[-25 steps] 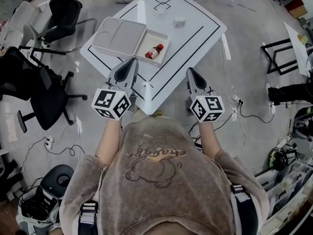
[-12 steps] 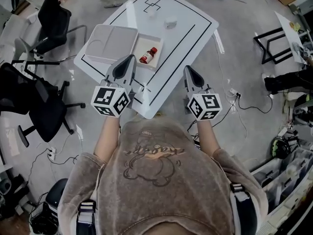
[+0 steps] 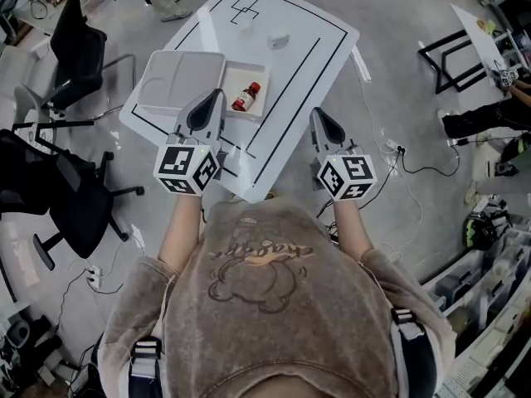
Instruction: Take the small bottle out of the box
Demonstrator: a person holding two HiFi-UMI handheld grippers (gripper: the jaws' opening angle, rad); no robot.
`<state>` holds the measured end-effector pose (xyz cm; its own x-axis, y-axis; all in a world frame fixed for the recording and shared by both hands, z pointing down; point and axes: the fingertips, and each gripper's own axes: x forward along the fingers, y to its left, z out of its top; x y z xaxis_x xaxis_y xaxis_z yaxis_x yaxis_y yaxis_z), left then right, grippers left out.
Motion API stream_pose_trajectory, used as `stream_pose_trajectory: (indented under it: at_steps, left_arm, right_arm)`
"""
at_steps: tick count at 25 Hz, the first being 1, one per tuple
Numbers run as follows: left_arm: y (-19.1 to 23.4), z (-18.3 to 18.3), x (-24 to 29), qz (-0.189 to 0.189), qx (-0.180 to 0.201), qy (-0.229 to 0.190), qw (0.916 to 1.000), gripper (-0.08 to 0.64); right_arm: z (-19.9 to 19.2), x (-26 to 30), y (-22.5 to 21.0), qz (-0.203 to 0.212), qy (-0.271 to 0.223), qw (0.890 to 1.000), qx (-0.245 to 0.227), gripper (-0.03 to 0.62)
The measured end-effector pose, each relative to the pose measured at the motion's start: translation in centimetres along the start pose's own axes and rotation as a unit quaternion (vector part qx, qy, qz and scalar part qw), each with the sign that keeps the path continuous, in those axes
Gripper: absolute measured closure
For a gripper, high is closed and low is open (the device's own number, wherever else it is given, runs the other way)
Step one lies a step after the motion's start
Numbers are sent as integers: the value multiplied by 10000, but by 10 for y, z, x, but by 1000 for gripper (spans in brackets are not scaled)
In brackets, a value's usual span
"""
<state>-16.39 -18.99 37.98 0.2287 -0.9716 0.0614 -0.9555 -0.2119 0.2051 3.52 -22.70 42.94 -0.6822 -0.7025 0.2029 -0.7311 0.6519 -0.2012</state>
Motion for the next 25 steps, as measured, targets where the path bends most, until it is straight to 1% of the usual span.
stream_pose_trajectory:
  at_steps: [3, 5, 7, 9, 12, 16, 19, 22, 25]
  left_arm:
    - [1, 2, 2, -68, -54, 0, 10000, 542]
    - [1, 2, 4, -118, -64, 15, 9999, 499]
    - [1, 3, 6, -139, -66, 14, 9999, 474]
    - [3, 1, 8, -149, -84, 28, 9999, 463]
    - [6, -6, 13, -177, -93, 152, 9997, 413]
    - [8, -16, 24, -232, -29, 380, 9990, 326]
    - [9, -26, 37, -270, 149, 605, 9977, 280]
    - [11, -40, 51, -362, 340, 908, 9946, 265]
    - [13, -59, 66, -499, 496, 1303, 9890, 262]
  right_arm:
    - [-1, -1, -1, -79, -5, 10000, 57, 595]
    - [0, 0, 0, -110, -5, 9999, 74, 595]
    - [-1, 1, 1, -124, -4, 9999, 76, 595]
    - [-2, 2, 2, -133, 1, 9999, 85, 595]
    - [-3, 2, 2, -150, 20, 9999, 84, 595]
    - [-4, 2, -1, -183, 29, 9998, 111, 595]
    - [-5, 1, -4, -231, 36, 9996, 134, 595]
    - [-6, -2, -7, -290, 30, 9994, 161, 595]
    - [-8, -7, -11, -355, 26, 9992, 181, 595]
